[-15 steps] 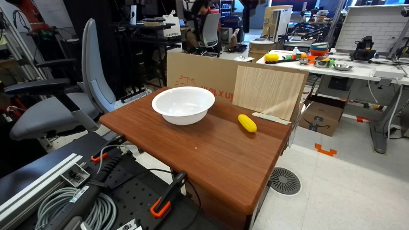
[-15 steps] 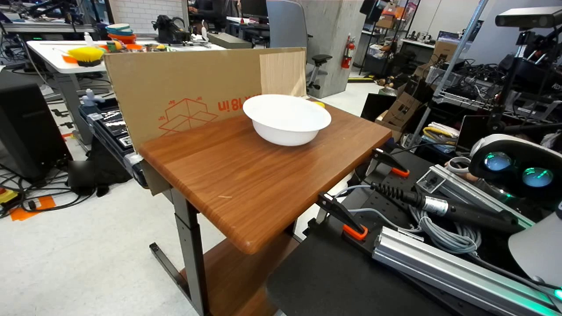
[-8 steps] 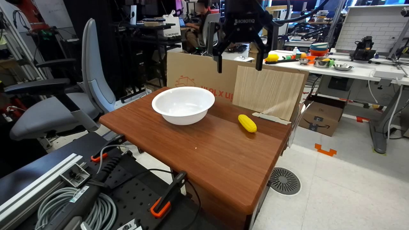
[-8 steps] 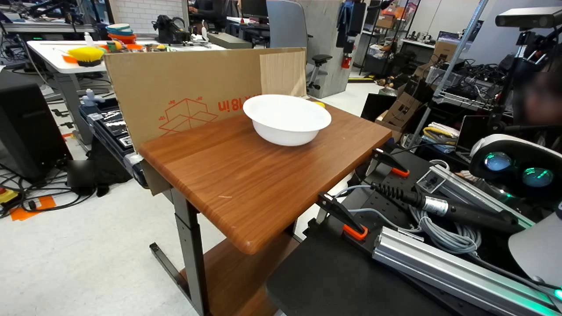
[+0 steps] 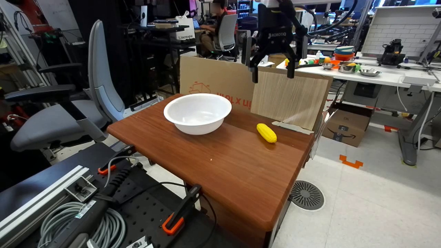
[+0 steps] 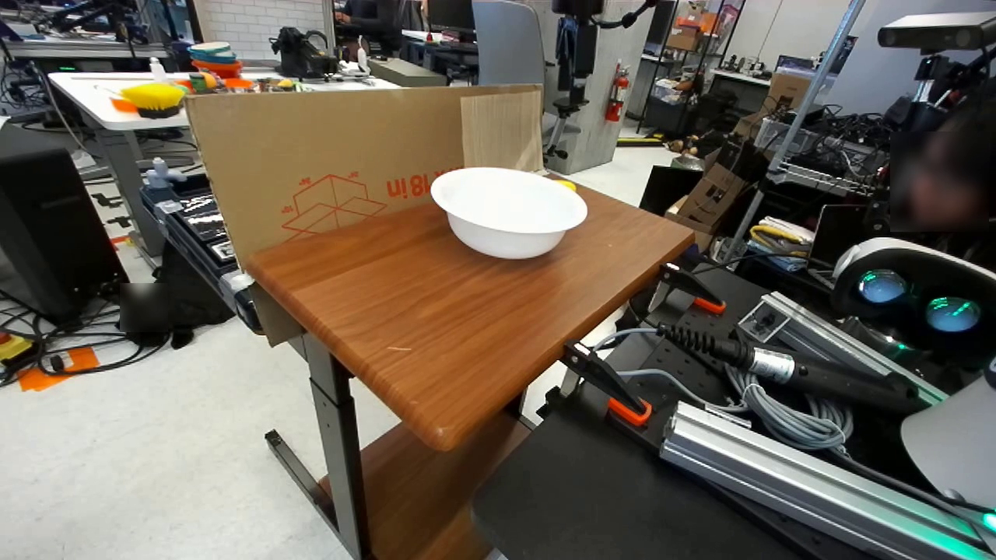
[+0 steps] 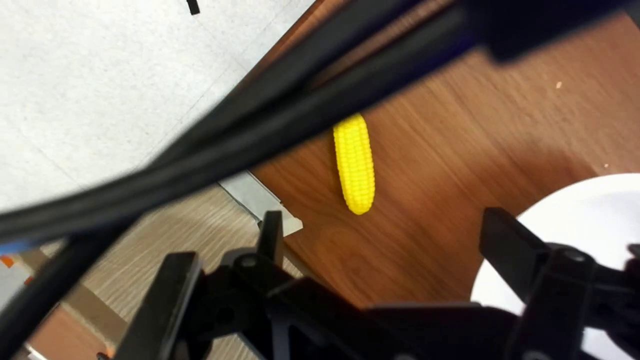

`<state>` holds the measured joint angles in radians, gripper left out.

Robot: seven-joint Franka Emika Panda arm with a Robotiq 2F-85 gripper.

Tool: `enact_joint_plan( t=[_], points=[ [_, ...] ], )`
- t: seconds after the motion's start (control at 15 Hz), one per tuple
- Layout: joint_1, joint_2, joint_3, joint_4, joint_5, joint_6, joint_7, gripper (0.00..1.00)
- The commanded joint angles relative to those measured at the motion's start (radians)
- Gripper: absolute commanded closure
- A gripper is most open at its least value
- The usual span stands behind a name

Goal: Pick up the yellow object and put it in the bowl

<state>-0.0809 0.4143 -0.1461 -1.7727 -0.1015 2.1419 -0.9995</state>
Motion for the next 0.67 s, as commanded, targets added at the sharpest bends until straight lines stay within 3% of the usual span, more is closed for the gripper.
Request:
enact_joint_plan(
  t=[0.0, 0.6],
  points=[
    [-0.045, 0.081, 0.019, 0.061, -0.057, -0.035, 0.03, 0.0],
    [-0.084, 0.199, 0.04, 0.116, -0.053, 0.005, 0.142, 0.0]
  ],
)
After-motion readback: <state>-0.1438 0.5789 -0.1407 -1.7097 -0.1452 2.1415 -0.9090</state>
